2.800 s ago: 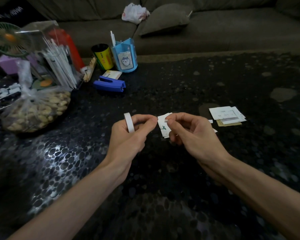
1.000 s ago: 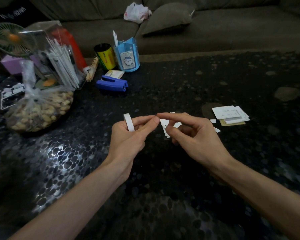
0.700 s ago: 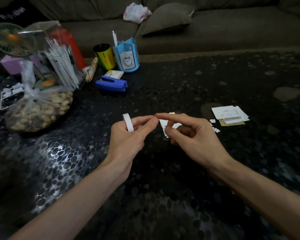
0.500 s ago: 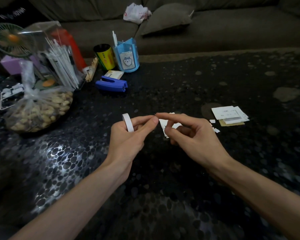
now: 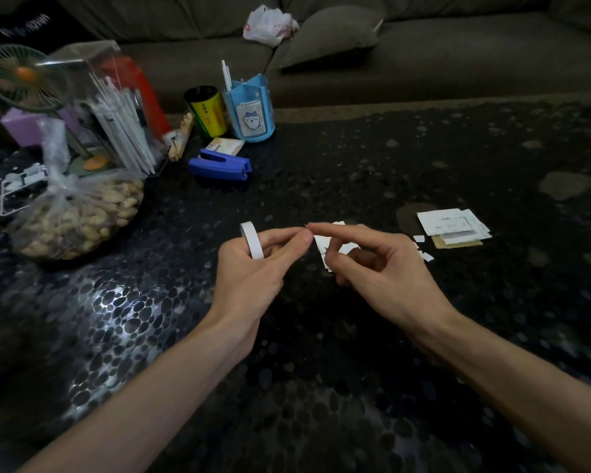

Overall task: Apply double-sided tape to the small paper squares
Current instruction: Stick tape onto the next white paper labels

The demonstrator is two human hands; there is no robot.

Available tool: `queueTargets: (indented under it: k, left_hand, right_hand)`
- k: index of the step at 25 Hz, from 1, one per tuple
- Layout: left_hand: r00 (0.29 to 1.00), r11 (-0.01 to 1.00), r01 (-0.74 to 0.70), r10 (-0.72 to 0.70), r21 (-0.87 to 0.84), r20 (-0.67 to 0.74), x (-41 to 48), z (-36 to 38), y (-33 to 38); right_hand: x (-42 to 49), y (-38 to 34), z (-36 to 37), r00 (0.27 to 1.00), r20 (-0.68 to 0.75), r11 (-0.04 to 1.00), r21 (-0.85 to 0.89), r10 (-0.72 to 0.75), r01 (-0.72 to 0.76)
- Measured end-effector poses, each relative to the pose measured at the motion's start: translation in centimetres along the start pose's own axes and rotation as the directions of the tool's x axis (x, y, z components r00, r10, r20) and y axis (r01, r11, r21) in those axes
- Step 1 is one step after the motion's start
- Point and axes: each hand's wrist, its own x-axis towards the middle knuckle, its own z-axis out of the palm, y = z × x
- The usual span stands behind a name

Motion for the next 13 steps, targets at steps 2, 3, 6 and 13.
queueTargets:
  k: [2,3,6,13]
  left_hand:
    - [1.000,1.000,-0.003,0.003,0.019,0.002,0.02,0.02,0.06]
    - [1.000,1.000,-0.005,0.005,0.030,0.003,0.01,0.05,0.11]
    - [1.000,0.999,-0.012,0.012,0.041,0.001,-0.02,0.15,0.17]
    - [1.000,0.999,-0.013,0.013,0.051,0.012,-0.15,0.17,0.36]
  right_hand:
    - [-0.01,-0.01,-0.04,1.000,0.000,1.000,0.000,0.003,-0.003]
    - [-0.01,-0.01,-0.05,1.000,-0.001,1.000,0.005,0.007,-0.007]
    - [-0.03,-0.06,-0.01,1.000,0.003,1.000,0.017,0.013,-0.013]
    - [-0.11,-0.36,-0.01,0.999,0.000,0.997,0.060,0.052,-0.052]
